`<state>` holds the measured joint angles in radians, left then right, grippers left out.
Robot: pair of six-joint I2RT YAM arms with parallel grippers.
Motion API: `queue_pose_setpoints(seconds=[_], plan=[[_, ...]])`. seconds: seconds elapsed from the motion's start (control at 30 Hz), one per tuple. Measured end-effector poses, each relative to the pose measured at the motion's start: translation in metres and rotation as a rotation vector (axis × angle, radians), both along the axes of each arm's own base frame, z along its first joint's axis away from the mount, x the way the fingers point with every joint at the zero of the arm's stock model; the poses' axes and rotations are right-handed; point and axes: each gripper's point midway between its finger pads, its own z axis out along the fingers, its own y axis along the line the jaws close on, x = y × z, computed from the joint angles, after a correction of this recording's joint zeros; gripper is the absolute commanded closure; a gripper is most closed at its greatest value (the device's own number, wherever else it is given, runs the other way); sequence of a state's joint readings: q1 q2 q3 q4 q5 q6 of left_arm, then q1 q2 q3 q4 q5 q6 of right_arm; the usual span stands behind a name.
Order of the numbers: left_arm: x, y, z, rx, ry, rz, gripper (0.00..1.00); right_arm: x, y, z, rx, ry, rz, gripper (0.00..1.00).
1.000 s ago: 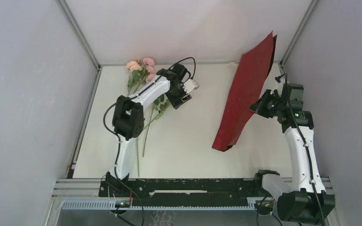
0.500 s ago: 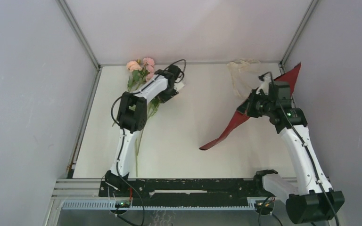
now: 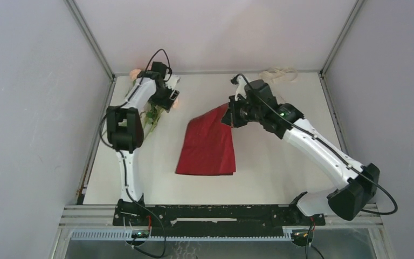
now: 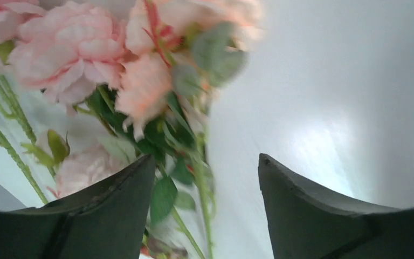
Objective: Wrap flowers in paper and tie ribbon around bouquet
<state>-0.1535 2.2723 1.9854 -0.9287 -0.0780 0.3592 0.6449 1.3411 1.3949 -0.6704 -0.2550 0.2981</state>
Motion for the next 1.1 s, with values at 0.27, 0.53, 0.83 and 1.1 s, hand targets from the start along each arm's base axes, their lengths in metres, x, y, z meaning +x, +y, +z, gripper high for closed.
queue_pose_setpoints(seconds=[0.27, 0.53, 0.83, 1.1], plan=[[-0.047, -0.060, 0.160, -0.293, -0.271, -0.174, 0.12, 0.010, 0.020, -0.094, 0.031, 0.168, -0.229, 0.51], [-0.131, -0.088, 0.123, -0.304, -0.075, -0.345, 0.00, -0.006, 0.014, -0.145, -0.020, 0.299, -0.263, 0.45], [-0.240, -0.092, 0.041, -0.162, 0.261, -0.538, 0.00, -0.005, -0.033, -0.168, 0.067, 0.389, -0.348, 0.56], [-0.264, -0.083, 0.026, -0.087, 0.268, -0.628, 0.00, 0.080, -0.020, -0.195, 0.223, 0.408, -0.485, 0.52]])
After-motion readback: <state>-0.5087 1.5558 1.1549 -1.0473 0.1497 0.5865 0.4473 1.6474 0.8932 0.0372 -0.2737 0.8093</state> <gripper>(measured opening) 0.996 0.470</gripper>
